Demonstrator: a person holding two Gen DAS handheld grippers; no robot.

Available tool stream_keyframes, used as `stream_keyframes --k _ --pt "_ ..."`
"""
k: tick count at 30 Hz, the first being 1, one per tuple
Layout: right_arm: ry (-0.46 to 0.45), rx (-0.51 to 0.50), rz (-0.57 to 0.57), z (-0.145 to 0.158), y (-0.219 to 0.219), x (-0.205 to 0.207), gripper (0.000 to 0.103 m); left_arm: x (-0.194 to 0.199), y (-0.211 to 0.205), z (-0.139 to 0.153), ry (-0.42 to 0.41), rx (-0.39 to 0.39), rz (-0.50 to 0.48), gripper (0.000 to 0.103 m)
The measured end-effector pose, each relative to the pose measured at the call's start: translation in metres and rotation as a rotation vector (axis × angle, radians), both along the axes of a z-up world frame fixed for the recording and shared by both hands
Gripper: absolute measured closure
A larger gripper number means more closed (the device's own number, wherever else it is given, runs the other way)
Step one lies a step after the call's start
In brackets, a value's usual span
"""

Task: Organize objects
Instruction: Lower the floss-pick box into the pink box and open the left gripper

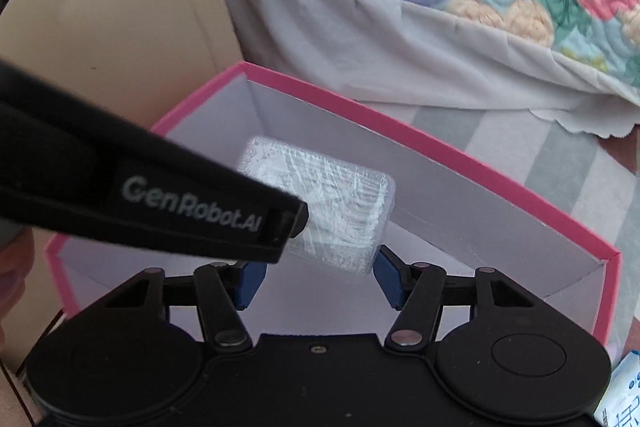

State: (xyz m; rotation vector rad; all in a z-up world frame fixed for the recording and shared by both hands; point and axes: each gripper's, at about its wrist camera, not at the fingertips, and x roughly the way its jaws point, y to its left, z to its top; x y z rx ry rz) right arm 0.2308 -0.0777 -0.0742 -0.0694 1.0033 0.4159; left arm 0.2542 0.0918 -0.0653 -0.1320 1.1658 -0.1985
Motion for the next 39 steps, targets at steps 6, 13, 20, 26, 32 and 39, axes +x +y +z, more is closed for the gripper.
stream_keyframes --k 6,13,20,26,32,39 --pt "0.073 0.061 -0.03 -0.011 -0.006 0.011 0.042 0.004 0.008 -0.012 0.004 -0.014 0.005 0.064" --pt "0.138 0.08 -0.027 -0.023 -0.003 0.018 0.054 0.008 0.008 -0.022 -0.007 0.035 0.014 0.064" --pt "0.193 0.101 -0.047 -0.034 0.0 0.024 0.059 0.014 0.002 -0.03 -0.013 0.094 0.008 0.064" --pt "0.187 0.113 -0.061 -0.035 0.008 0.023 0.064 0.015 0.002 -0.029 -0.028 0.129 0.01 0.064" --pt "0.203 0.109 -0.066 -0.038 0.015 0.025 0.065 0.016 0.002 -0.03 -0.008 0.135 0.014 0.064" --pt "0.18 0.141 -0.067 -0.026 0.003 0.018 0.061 0.004 0.002 -0.021 -0.015 0.136 0.018 0.062"
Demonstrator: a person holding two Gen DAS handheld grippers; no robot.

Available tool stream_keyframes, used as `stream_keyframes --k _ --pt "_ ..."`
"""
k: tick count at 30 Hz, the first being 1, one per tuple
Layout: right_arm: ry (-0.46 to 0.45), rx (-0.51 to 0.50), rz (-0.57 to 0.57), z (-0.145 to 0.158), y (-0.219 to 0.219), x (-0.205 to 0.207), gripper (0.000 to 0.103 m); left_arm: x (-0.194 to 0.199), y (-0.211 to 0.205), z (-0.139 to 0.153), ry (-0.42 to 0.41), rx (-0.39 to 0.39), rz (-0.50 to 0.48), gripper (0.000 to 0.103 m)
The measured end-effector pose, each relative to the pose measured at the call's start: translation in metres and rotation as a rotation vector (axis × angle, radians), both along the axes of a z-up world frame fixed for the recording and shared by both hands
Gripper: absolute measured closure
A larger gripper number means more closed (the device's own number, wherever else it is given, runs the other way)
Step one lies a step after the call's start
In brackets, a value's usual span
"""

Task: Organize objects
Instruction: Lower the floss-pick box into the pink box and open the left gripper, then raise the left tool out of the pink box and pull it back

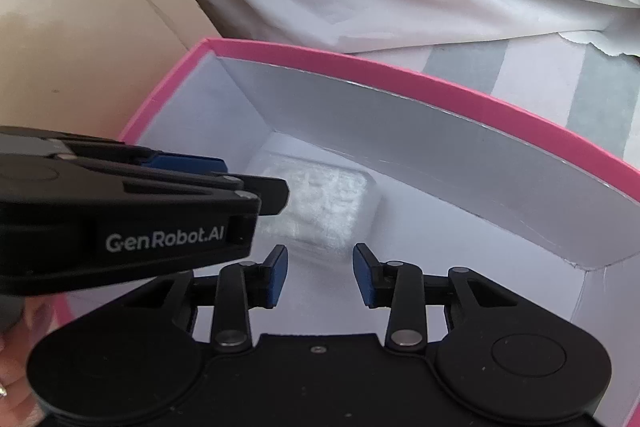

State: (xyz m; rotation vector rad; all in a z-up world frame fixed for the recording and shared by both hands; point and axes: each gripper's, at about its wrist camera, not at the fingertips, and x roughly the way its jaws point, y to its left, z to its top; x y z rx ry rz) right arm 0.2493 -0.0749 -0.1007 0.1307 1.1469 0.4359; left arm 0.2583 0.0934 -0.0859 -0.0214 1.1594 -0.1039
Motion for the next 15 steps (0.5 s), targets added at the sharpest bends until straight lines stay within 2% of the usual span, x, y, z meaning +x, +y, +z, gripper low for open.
stream_keyframes --k 5,15 --pt "-0.065 -0.023 0.055 0.023 -0.003 -0.022 0.061 -0.013 0.001 0.014 -0.001 -0.012 -0.005 0.062" --pt "-0.136 -0.027 0.058 0.06 -0.023 -0.061 0.061 -0.05 -0.002 0.05 -0.003 -0.002 -0.026 0.062"
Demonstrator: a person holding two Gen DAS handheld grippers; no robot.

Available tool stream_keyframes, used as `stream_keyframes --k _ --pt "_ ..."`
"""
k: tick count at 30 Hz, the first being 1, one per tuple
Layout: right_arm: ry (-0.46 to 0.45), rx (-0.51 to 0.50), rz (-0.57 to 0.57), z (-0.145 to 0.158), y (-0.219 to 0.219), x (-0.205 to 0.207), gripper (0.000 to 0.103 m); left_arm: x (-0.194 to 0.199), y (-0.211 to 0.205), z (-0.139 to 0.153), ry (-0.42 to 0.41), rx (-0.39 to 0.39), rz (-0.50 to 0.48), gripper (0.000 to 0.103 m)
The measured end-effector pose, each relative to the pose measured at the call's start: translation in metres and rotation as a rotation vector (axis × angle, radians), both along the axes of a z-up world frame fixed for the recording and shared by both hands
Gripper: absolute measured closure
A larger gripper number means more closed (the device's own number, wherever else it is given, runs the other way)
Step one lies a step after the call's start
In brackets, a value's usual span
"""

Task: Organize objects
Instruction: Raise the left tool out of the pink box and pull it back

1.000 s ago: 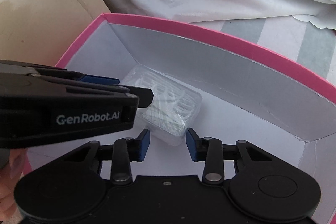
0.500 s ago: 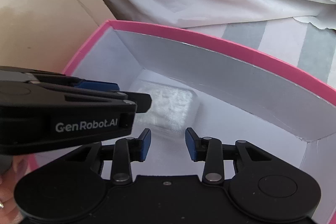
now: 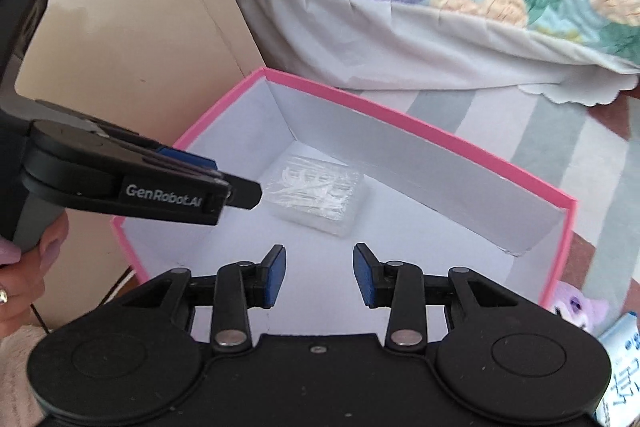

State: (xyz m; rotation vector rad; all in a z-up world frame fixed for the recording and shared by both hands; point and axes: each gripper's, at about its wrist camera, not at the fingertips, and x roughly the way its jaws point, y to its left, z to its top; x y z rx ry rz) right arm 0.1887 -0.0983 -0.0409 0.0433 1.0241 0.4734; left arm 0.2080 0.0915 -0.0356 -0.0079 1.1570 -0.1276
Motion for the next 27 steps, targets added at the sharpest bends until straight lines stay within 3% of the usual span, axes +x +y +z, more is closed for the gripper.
stream_keyframes --k 12,20,27 --pt "-0.03 -0.05 0.002 0.041 -0.001 -0.048 0.06 -0.049 -0.009 0.049 0.019 0.005 -0.039 0.057" --pt "-0.044 -0.064 0.02 0.063 -0.001 -0.076 0.057 -0.086 -0.02 0.08 -0.051 0.072 -0.096 0.048" --pt "-0.057 -0.096 0.0 0.076 -0.005 -0.103 0.04 -0.109 -0.026 0.089 -0.07 0.1 -0.111 0.041"
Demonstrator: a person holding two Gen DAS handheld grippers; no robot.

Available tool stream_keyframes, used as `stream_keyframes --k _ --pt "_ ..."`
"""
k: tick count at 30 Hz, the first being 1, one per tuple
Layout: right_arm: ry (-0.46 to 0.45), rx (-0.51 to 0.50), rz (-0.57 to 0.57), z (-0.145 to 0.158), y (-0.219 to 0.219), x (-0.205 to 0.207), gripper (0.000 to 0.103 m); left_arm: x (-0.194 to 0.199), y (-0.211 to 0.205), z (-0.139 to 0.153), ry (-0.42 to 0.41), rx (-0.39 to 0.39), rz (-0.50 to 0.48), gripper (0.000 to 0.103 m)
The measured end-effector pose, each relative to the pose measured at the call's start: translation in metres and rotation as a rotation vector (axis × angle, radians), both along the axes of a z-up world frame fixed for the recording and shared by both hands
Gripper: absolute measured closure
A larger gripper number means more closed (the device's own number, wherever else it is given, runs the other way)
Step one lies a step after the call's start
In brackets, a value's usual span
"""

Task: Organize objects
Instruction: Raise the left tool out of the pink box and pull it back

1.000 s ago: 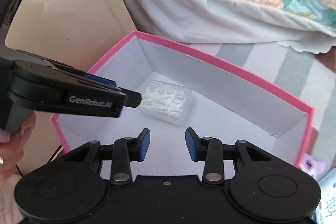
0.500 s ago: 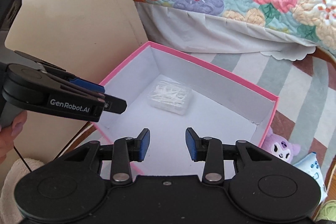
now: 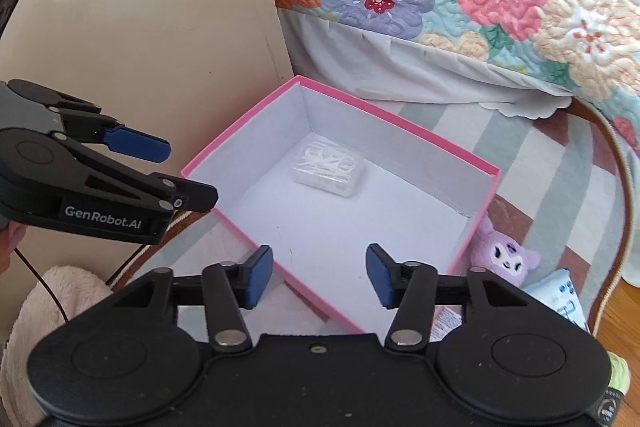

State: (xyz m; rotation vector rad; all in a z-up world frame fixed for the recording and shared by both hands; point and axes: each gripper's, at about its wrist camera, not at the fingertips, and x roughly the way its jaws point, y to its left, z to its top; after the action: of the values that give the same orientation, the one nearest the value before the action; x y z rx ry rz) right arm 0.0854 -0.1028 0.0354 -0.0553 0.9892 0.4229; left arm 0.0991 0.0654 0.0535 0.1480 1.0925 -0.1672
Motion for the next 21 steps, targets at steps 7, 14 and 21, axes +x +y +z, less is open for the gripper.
stream_keyframes --k 7,14,21 --pt "-0.006 -0.023 -0.02 0.012 -0.007 -0.023 0.031 -0.021 -0.001 0.005 0.008 -0.014 -0.011 0.038" --pt "0.005 -0.03 -0.046 0.016 -0.017 -0.041 0.026 -0.043 -0.009 0.012 -0.003 -0.04 -0.028 0.032" --pt "0.011 -0.044 -0.07 0.016 -0.027 -0.058 0.02 -0.059 -0.025 0.009 -0.008 -0.022 -0.041 0.031"
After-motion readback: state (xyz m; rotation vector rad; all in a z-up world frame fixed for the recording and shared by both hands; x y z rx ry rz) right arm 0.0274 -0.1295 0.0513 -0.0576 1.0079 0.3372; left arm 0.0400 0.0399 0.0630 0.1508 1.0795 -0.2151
